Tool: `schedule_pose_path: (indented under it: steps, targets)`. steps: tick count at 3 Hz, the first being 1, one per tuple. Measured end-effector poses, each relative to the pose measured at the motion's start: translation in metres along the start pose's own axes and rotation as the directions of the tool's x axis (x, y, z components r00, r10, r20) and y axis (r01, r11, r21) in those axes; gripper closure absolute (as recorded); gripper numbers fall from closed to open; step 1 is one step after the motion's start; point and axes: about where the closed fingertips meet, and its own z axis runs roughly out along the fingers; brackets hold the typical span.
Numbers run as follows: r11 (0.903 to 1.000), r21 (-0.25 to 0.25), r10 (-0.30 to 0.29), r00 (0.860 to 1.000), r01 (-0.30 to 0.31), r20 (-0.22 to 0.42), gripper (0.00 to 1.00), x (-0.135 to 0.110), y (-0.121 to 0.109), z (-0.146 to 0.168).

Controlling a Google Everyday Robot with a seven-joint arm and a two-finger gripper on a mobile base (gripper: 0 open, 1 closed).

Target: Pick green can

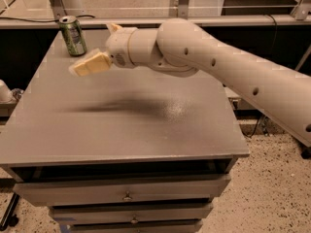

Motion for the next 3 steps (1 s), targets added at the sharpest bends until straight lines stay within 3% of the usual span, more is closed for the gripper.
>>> schedule_pose_path:
  steps: [2, 3]
  targets:
    - [0.9994, 0.031, 0.013, 1.000, -0.013, 0.012, 0.00, 0.005, -0.005, 0.006]
    - [0.9925, 0.110, 0.049, 0.998, -0.054, 0.045, 0.00, 0.023, -0.034, 0.040]
